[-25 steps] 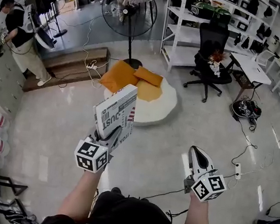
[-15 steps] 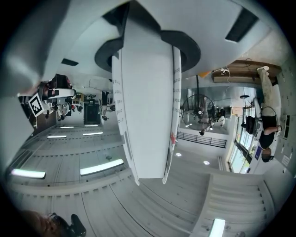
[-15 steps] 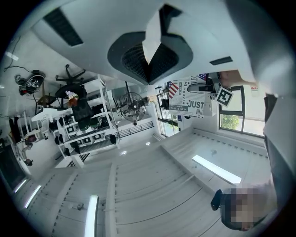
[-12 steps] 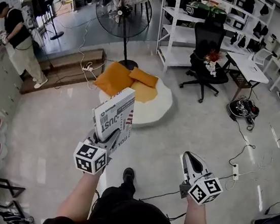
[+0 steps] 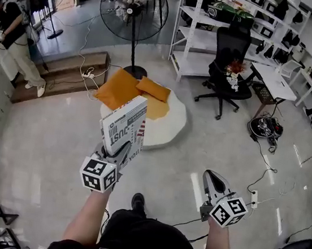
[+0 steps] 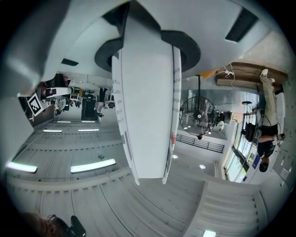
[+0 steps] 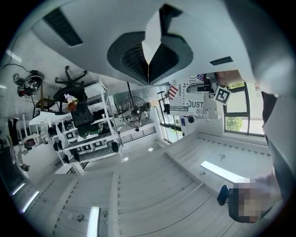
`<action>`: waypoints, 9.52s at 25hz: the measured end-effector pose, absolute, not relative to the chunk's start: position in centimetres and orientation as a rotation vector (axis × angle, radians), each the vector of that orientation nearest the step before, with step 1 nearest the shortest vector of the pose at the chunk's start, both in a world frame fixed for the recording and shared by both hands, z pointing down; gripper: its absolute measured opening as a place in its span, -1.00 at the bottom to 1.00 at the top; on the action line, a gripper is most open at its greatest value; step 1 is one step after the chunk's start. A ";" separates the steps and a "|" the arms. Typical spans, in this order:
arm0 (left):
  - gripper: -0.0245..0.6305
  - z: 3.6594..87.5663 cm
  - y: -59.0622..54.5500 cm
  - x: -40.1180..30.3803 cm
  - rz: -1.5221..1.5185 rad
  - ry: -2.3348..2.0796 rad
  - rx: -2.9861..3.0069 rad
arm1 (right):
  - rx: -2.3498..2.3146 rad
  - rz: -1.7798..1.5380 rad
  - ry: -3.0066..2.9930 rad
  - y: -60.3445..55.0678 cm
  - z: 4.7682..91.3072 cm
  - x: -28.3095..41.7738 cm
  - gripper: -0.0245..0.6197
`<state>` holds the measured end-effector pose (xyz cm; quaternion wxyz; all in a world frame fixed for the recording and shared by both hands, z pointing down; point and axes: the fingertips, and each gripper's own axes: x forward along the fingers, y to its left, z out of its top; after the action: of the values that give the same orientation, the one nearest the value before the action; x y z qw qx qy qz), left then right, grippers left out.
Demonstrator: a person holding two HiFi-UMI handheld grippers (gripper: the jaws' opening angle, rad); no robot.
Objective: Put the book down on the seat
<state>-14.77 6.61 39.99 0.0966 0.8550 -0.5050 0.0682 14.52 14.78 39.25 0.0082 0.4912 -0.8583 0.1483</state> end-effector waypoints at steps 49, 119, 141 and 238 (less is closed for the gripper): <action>-0.46 42.9 -25.7 -8.2 0.352 -1.455 2.414 | 1.269 0.736 -2.728 -24.0 44.3 17.7 -0.87; -0.46 86.1 -60.7 -1.0 0.570 -1.052 1.922 | 0.811 1.065 -2.422 -60.6 77.7 10.6 -0.88; -0.42 111.7 -63.2 3.6 0.857 -0.814 1.762 | 0.757 1.257 -2.305 -61.7 96.7 12.0 -0.88; -0.92 44.1 -27.4 10.8 0.464 -1.506 2.473 | 0.969 0.737 -2.750 -25.3 49.0 29.5 -0.88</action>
<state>10.79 -27.42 44.14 0.1042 0.8387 -0.5108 0.1575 29.54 -25.26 49.04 0.0670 0.3216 -0.9124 0.2444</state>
